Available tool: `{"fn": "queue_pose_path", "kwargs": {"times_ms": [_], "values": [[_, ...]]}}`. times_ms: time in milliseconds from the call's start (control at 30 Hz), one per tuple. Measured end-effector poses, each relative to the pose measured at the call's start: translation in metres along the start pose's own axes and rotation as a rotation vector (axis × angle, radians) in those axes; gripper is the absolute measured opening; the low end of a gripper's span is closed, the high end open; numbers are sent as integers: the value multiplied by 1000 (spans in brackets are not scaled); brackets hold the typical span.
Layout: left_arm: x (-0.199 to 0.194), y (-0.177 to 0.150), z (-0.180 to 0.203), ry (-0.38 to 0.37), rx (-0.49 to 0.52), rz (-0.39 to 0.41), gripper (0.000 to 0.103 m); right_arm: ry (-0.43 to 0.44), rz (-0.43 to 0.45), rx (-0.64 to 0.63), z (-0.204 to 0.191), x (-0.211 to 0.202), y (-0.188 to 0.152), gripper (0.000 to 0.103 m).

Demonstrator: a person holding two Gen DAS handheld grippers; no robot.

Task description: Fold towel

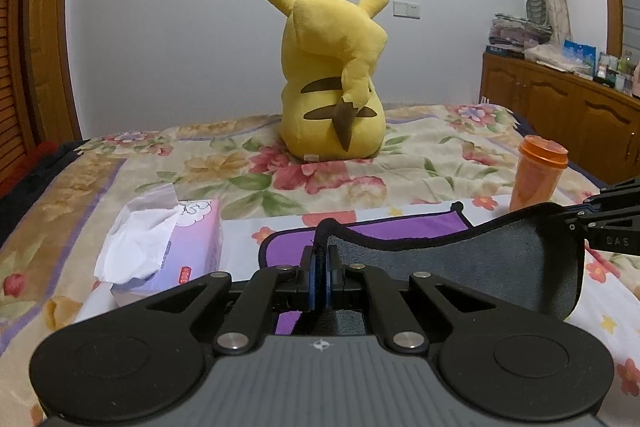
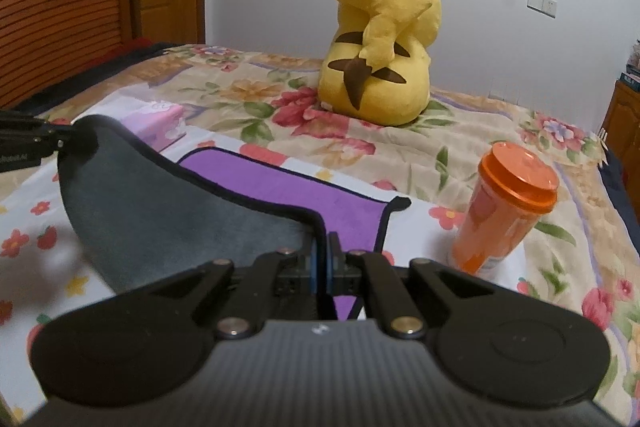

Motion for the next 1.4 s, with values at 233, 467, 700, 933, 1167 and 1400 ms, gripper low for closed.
{"fn": "queue_pose_path", "kwargs": {"times_ms": [233, 467, 700, 933, 1167, 1400], "values": [[14, 5, -6, 2, 8, 5, 8, -6, 8, 1, 5, 12, 8, 5], [32, 12, -15, 8, 7, 11, 8, -18, 15, -9, 10, 25, 14, 5], [52, 15, -21, 16, 7, 14, 8, -26, 26, -16, 16, 39, 20, 4], [70, 23, -24, 23, 14, 32, 8, -45, 50, -42, 20, 53, 28, 4], [91, 25, -31, 46, 14, 32, 8, -71, 82, -31, 28, 67, 31, 4], [110, 22, -37, 62, 13, 28, 8, -85, 94, -35, 31, 84, 33, 4]]}}
Point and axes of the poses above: each gripper's, at about its wrist camera, not at the fingertips, and x roughly the way its jaws point, z to its right, y to its top, the point moved 9 cm from there along x, roughly the way its jaws point, and after that the axes turned 4 degrees about -y, right-handed, at the moved point
